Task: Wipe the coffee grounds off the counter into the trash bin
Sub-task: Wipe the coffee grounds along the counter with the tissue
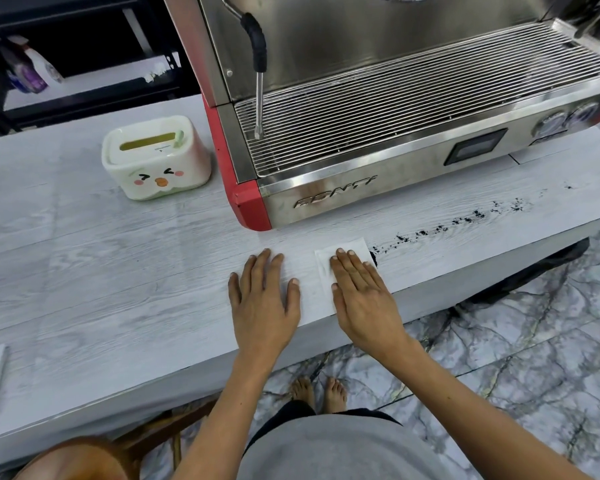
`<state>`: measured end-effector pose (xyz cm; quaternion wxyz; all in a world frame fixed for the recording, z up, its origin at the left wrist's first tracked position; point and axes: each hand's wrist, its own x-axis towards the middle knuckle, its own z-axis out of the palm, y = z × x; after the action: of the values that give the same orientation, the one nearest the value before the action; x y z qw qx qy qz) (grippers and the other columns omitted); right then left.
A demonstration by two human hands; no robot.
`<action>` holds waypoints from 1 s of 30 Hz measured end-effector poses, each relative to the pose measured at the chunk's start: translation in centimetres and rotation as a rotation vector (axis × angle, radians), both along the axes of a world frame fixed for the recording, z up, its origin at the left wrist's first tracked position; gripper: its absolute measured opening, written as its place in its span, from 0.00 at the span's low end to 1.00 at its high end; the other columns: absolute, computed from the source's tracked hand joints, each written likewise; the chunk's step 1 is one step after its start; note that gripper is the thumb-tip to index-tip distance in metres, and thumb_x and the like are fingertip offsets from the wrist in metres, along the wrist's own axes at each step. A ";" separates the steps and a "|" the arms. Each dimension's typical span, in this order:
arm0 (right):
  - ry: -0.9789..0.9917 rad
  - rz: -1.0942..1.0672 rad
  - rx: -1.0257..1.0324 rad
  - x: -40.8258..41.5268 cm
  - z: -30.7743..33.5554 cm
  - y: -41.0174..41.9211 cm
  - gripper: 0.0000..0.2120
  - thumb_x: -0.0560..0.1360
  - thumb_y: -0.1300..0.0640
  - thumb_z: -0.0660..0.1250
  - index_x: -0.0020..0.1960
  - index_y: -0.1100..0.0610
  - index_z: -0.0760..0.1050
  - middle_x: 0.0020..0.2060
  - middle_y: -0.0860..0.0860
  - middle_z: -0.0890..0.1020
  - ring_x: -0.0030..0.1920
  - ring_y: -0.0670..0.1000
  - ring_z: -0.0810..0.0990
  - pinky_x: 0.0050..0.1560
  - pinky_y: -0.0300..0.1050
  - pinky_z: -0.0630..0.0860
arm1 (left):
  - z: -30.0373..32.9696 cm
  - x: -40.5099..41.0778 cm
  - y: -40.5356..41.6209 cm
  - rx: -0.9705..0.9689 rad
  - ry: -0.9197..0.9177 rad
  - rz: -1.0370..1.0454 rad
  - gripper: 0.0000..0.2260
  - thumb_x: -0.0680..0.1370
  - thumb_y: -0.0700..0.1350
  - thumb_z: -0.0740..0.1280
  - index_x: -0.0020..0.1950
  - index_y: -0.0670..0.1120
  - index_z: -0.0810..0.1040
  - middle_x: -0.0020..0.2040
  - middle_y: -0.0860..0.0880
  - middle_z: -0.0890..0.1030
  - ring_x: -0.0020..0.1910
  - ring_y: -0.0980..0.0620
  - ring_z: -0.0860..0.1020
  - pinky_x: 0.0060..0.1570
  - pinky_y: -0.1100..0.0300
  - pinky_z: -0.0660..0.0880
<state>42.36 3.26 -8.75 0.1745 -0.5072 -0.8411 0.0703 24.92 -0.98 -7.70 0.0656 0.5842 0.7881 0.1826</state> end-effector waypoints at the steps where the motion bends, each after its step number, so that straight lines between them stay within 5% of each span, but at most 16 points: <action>1: 0.000 -0.001 0.000 0.0 0.0 0.0 0.22 0.82 0.54 0.51 0.73 0.62 0.66 0.73 0.56 0.67 0.74 0.52 0.63 0.74 0.52 0.60 | 0.0 0.0 0.0 0.000 0.001 -0.001 0.24 0.81 0.57 0.54 0.75 0.50 0.67 0.78 0.51 0.65 0.78 0.48 0.59 0.77 0.44 0.51; 30: 0.010 -0.069 -0.058 3.0 0.5 2.5 0.24 0.81 0.51 0.50 0.74 0.59 0.65 0.73 0.54 0.67 0.75 0.50 0.61 0.75 0.51 0.58 | -0.3 -0.7 -0.1 -0.027 -0.015 -0.068 0.26 0.80 0.59 0.54 0.76 0.50 0.67 0.78 0.49 0.64 0.79 0.46 0.57 0.76 0.40 0.50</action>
<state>45.35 5.80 -8.26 0.1664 -0.5402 -0.8199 0.0911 24.18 -1.09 -7.99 0.0854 0.6084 0.7697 0.1737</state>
